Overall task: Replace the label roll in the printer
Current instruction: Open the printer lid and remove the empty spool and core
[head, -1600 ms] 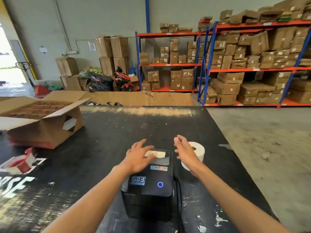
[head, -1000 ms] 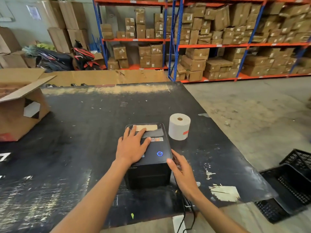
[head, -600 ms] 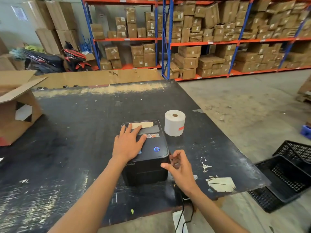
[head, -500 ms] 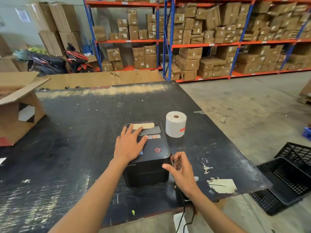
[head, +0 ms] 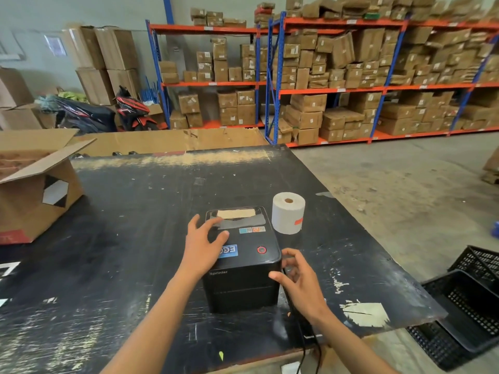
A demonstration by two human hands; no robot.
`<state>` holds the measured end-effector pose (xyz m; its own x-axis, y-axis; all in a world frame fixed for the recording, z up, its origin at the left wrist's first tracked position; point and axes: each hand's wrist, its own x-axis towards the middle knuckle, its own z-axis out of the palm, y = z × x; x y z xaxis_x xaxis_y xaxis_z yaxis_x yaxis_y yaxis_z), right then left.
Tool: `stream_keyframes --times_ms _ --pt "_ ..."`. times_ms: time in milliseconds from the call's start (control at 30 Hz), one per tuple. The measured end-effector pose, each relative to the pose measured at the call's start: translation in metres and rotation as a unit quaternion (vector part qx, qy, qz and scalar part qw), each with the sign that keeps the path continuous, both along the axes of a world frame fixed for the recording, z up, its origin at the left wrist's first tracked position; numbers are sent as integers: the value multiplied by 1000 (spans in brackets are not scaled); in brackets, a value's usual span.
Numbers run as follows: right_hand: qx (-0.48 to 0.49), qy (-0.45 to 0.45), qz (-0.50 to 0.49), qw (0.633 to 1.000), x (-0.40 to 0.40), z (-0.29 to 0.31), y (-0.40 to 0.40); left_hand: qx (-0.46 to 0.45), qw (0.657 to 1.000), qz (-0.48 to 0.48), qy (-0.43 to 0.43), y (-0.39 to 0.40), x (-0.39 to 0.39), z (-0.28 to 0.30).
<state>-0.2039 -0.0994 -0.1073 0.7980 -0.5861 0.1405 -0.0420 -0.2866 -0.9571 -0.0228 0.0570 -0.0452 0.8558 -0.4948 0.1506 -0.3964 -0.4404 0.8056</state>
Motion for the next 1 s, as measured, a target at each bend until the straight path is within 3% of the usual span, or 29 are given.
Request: stream_keyframes --times_ms 167,333,500,800,900,1000 --pt "-14 -53 -73 996 27 31 -5 -143 982 -4 124 11 0 14" --pt "-34 -30 -98 994 68 82 -23 -194 969 -26 154 10 12 27" --pt "-43 5 -106 993 112 115 -47 -186 970 -38 150 1 19 39" --pt "123 60 -20 990 136 122 -64 -165 972 -67 155 -15 45 34" --pt "106 122 42 986 122 102 -62 -142 975 -77 154 -15 54 22" --pt "16 197 91 976 114 81 -58 -121 978 -79 152 -13 55 6"
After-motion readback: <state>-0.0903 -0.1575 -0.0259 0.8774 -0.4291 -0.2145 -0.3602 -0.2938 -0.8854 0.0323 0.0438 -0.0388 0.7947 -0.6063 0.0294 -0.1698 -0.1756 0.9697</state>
